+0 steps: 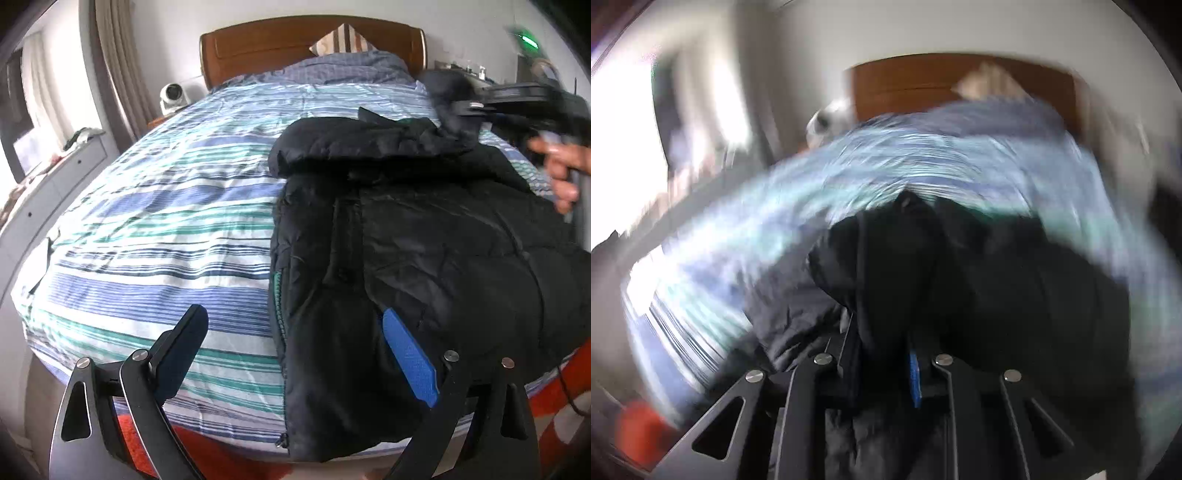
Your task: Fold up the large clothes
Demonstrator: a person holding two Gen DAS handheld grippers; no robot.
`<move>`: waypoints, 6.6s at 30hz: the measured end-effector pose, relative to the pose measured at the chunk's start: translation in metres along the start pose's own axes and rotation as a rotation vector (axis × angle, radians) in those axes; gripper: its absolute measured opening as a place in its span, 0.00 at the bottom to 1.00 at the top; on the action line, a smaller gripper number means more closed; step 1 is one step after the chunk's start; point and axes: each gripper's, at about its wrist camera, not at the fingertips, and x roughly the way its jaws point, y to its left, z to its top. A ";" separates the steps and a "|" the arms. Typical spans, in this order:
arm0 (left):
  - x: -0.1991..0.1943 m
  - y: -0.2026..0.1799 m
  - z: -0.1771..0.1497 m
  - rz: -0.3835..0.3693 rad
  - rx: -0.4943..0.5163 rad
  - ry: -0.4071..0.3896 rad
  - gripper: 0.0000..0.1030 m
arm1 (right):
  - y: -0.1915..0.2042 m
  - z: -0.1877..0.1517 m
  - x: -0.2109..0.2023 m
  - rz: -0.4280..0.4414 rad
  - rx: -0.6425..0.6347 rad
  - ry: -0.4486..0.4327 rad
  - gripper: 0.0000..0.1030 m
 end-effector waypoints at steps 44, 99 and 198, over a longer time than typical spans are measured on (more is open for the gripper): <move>0.002 -0.011 0.010 -0.028 -0.009 0.046 0.94 | -0.184 0.014 0.043 -0.207 0.333 0.122 0.57; 0.193 -0.074 0.249 -0.306 -0.004 0.135 0.95 | -0.153 -0.002 0.095 -0.179 0.022 0.190 0.66; 0.003 -0.009 -0.013 -0.398 -0.178 0.334 0.16 | -0.125 -0.185 -0.180 0.006 0.210 0.278 0.22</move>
